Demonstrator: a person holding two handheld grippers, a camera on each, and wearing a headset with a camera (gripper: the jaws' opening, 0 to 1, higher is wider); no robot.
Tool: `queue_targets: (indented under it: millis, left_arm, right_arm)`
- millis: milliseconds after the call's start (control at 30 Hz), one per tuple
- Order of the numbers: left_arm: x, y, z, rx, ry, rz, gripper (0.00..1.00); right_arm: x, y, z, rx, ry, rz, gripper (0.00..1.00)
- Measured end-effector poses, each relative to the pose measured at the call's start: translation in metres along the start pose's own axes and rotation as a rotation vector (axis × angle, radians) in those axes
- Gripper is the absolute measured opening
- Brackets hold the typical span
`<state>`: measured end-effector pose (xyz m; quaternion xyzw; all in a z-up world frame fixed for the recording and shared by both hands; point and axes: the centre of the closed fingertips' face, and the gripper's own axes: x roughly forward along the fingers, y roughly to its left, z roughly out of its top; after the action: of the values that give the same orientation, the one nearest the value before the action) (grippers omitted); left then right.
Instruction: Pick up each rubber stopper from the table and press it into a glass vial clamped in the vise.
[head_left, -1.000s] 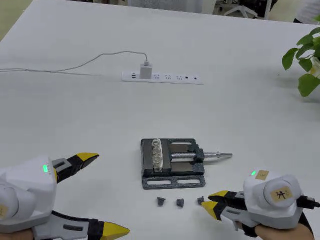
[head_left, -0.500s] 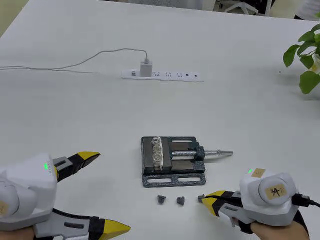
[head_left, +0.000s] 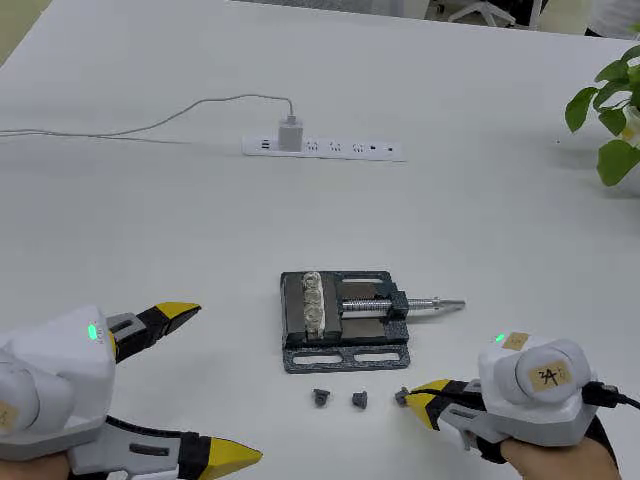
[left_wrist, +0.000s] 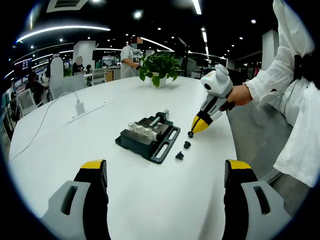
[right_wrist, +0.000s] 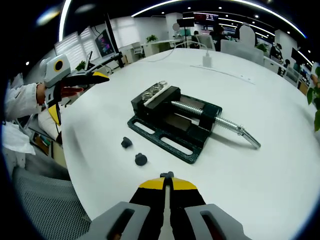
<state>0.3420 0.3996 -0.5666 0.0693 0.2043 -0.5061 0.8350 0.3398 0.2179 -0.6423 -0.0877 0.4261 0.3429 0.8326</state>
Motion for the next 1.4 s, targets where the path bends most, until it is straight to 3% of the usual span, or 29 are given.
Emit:
queue_targets:
  millis: [400, 600, 833, 1067, 1333, 1400]
  left_arm:
    - [0.002, -0.005, 0.006, -0.003, -0.009, 0.003, 0.97]
    - [0.003, -0.010, 0.014, 0.001, -0.022, 0.000, 0.95]
    - [0.005, -0.015, 0.042, 0.022, -0.075, 0.025, 0.90]
    - [0.008, -0.020, 0.069, 0.035, -0.126, 0.073, 0.79]
    - [0.013, -0.031, 0.097, 0.079, -0.169, 0.090, 0.64]
    - [0.014, -0.034, 0.104, 0.064, -0.185, 0.086, 0.62]
  right_arm:
    - [-0.003, -0.003, 0.001, 0.020, -0.009, -0.022, 0.00]
    - [-0.014, 0.002, 0.012, 0.017, -0.042, -0.020, 0.00]
    - [-0.036, 0.010, 0.039, 0.008, -0.111, -0.034, 0.00]
    - [-0.059, 0.020, 0.069, 0.025, -0.196, -0.063, 0.00]
    - [-0.082, 0.041, 0.103, 0.034, -0.295, -0.059, 0.00]
    - [-0.088, 0.045, 0.109, 0.024, -0.311, -0.068, 0.00]
